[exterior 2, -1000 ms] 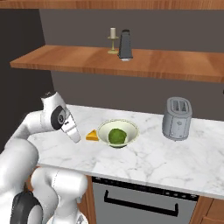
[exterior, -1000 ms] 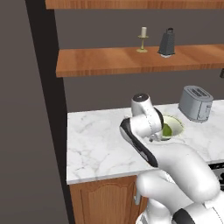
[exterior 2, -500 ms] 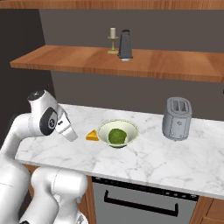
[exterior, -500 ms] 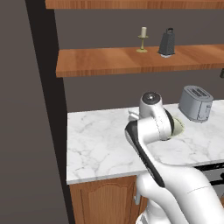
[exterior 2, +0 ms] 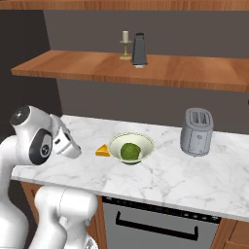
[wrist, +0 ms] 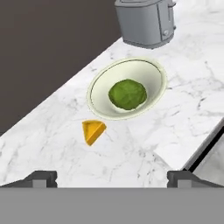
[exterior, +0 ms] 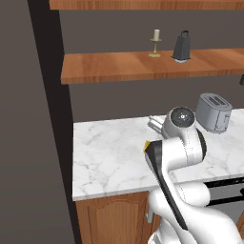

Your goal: Pick the cheese from the fridge and the cheese grater from the cabinet and place them next to the salad bowl.

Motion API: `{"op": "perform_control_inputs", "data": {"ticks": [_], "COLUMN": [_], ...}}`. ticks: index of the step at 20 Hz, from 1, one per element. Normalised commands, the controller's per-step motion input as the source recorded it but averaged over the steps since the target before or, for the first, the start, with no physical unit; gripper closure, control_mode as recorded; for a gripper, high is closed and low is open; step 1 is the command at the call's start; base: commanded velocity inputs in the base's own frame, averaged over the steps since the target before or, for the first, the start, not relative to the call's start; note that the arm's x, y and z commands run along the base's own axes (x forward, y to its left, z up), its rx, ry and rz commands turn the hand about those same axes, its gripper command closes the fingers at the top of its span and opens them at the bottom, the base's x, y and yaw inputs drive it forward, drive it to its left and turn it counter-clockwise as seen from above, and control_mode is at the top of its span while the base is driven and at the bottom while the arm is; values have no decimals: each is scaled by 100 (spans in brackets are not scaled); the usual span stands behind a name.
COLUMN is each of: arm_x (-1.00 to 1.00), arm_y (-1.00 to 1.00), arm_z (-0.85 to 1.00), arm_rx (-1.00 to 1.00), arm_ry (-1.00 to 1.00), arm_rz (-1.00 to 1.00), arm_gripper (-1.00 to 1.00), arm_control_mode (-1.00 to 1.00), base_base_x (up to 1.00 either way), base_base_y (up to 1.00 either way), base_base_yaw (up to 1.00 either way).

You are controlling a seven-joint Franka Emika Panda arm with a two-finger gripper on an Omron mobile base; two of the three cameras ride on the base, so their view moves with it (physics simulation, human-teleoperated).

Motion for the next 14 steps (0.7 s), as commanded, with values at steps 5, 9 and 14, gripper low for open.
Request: {"op": "perform_control_inputs", "data": {"ticks": [5,9,14], "arm_x": [-44,-18,-5], "arm_y": [-1,-2,-10], "arm_z": [42,40,42], "arm_rx": [0,-7,-23], "arm_ry": [-23,-26,-26], "arm_rz": [0,1,3], "arm_gripper": [-100,-100,-100], "arm_control_mode": [-100,-100,-100], "base_base_x": [0,0,0], "base_base_y": [0,0,0], "base_base_yaw": [0,0,0]}}
